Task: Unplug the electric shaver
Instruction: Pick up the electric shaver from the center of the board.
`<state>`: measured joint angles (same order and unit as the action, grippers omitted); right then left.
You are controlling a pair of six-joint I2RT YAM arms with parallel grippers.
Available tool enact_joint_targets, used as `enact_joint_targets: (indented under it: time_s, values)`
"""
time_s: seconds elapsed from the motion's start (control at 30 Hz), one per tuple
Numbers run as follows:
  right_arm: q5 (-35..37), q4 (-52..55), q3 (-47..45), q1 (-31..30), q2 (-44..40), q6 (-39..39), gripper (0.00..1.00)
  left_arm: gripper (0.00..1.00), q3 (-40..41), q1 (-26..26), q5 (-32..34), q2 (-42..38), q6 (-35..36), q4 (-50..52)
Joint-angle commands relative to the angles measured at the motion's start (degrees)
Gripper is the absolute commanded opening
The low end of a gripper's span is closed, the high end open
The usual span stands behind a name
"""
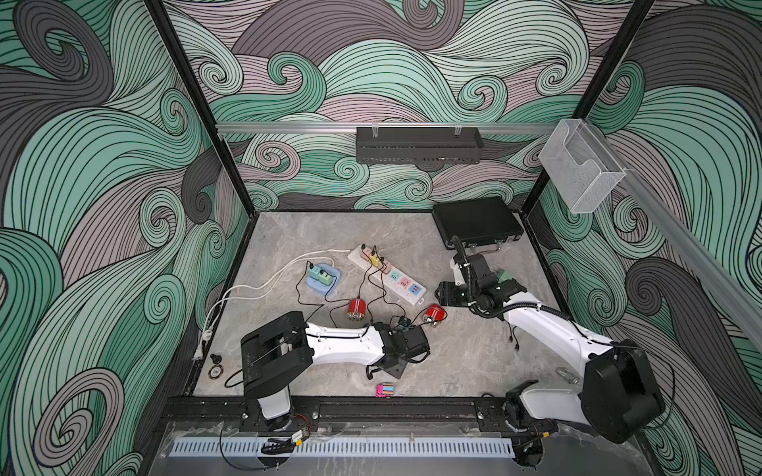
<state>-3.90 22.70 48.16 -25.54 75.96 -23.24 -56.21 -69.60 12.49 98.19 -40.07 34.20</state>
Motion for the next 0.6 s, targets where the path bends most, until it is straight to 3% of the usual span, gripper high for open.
enact_joint_targets:
  time_s: [0.0,0.37,0.5,0.57]
  values:
    - [0.1,-0.6,1.0,-0.5,0.2,-1.3,0.66,0.64,0.5,0.7,-2.5,1.7,-0.3,-1.7]
    - [0.6,-0.6,0.5,-0.5,0.0,-1.2,0.66,0.61,1.2,1.1,-2.4,2.1,-0.4,-1.9]
    - [0.5,-0.9,0.2,-0.4,0.0,-1.4,0.66,0.5,1.5,1.2,-1.3,0.7,-0.1,-1.5]
    - [0.4,-1.0,0.0,-0.5,0.0,-1.5,0.67,0.49,2.2,1.1,-0.5,-0.9,0.3,-1.8]
